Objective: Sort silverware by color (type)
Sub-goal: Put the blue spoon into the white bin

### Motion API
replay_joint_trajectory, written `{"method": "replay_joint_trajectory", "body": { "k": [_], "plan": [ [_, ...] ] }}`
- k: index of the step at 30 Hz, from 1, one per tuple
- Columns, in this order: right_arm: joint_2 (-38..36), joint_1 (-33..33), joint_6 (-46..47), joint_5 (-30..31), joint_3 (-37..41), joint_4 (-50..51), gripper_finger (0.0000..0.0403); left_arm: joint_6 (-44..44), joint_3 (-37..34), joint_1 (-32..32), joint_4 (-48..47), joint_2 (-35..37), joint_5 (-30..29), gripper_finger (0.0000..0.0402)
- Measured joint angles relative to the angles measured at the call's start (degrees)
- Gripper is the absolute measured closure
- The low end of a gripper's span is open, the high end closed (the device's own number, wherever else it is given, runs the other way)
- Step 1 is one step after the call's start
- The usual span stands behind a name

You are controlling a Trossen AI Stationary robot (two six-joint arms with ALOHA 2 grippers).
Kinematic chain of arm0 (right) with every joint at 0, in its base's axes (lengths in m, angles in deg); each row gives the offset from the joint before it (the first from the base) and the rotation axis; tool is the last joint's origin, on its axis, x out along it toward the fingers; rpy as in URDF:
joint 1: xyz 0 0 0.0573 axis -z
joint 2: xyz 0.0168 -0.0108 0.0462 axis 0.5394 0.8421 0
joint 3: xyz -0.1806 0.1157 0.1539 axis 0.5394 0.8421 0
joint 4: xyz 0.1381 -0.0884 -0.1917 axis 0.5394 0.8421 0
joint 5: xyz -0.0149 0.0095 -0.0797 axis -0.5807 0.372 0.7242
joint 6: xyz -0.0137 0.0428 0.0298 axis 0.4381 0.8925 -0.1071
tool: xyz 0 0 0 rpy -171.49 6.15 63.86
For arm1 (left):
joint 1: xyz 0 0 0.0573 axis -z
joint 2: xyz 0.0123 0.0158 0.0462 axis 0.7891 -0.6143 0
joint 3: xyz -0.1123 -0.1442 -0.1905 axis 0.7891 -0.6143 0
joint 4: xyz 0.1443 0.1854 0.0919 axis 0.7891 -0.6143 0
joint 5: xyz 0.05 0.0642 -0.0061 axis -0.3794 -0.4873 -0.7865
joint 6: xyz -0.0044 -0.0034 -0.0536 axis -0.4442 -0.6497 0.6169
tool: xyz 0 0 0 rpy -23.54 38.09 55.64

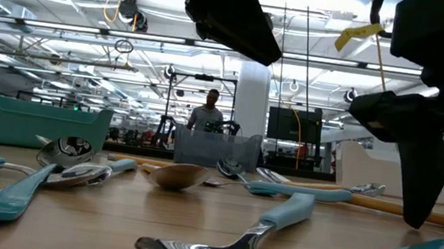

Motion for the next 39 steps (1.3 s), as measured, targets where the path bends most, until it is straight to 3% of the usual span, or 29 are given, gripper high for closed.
{"method": "replay_joint_trajectory", "body": {
  "k": [6, 18, 34, 39],
  "plan": [
    [0.0, 0.2, 0.0, -0.2, 0.0, 1.1, 0.0264, 0.0, 0.0, 0.0, 0.0, 0.0, 0.0, 0.0282],
    [-0.1, 1.4, -0.6, -2.7, 0.0, 2.6, 0.0391, 0.0, 0.0, 0.0, 0.6, 0.0, 0.0, 0.0282],
    [-0.1, 2.1, -3.7, -2.9, 0.0, 2.8, 0.0397, 0.0, 0.0, 0.0, 0.5, 0.0, 0.0, 0.0282],
    [0.2, 2.1, -3.7, -2.8, -2.6, 6.9, 0.0397, 0.0, 0.0, 0.0, 0.5, 0.0, 0.0, 0.0282]
  ]
}}
